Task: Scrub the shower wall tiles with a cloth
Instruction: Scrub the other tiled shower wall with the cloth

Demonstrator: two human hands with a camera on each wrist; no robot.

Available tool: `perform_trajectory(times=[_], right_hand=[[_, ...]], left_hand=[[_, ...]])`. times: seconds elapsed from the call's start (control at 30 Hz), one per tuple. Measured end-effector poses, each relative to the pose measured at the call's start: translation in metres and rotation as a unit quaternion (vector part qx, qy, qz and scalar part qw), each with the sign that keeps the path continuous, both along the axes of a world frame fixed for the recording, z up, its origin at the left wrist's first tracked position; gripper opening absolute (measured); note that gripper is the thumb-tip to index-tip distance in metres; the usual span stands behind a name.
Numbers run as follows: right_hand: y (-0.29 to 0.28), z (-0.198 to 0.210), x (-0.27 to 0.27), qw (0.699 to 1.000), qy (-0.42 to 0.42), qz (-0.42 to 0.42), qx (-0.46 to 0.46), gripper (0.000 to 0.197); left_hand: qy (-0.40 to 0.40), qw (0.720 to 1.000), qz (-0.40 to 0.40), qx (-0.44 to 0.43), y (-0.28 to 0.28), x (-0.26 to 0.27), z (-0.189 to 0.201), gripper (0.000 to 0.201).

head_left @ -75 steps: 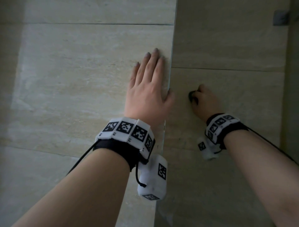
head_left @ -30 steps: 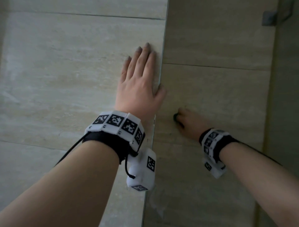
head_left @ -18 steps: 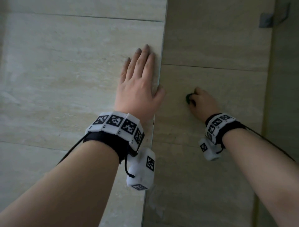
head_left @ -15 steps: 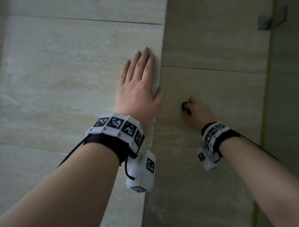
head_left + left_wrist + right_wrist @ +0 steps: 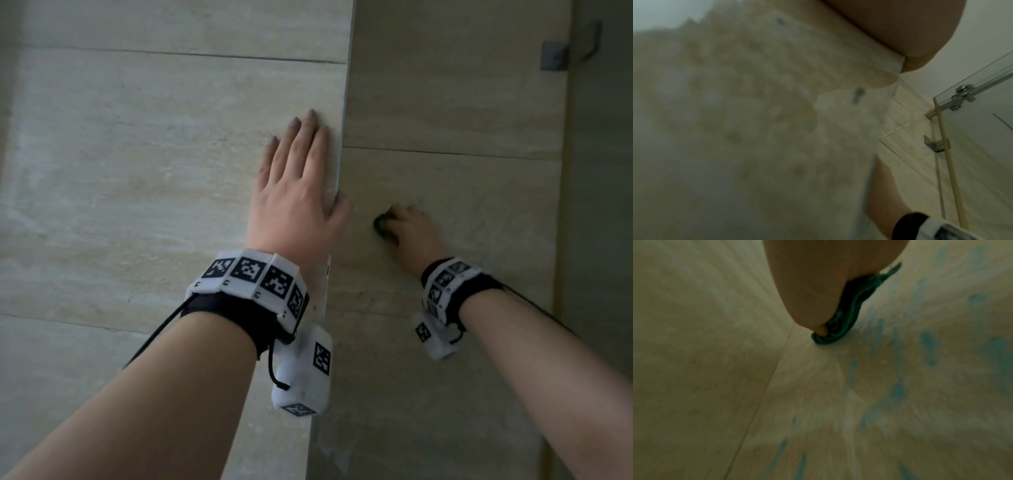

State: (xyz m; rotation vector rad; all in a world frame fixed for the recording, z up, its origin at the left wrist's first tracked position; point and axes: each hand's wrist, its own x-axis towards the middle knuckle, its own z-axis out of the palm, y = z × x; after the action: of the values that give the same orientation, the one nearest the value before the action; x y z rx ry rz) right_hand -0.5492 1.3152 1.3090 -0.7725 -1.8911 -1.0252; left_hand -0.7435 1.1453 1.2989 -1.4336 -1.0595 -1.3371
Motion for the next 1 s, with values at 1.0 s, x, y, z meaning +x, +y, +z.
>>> perform_trajectory(times=[1.0], right_hand=[[-0.011, 0.065, -0.029, 0.986, 0.033, -0.166, 0.004, 0.03]], left_hand=[[0.008, 1.0, 0.004, 0.012, 0.001, -0.001, 0.001, 0.075]])
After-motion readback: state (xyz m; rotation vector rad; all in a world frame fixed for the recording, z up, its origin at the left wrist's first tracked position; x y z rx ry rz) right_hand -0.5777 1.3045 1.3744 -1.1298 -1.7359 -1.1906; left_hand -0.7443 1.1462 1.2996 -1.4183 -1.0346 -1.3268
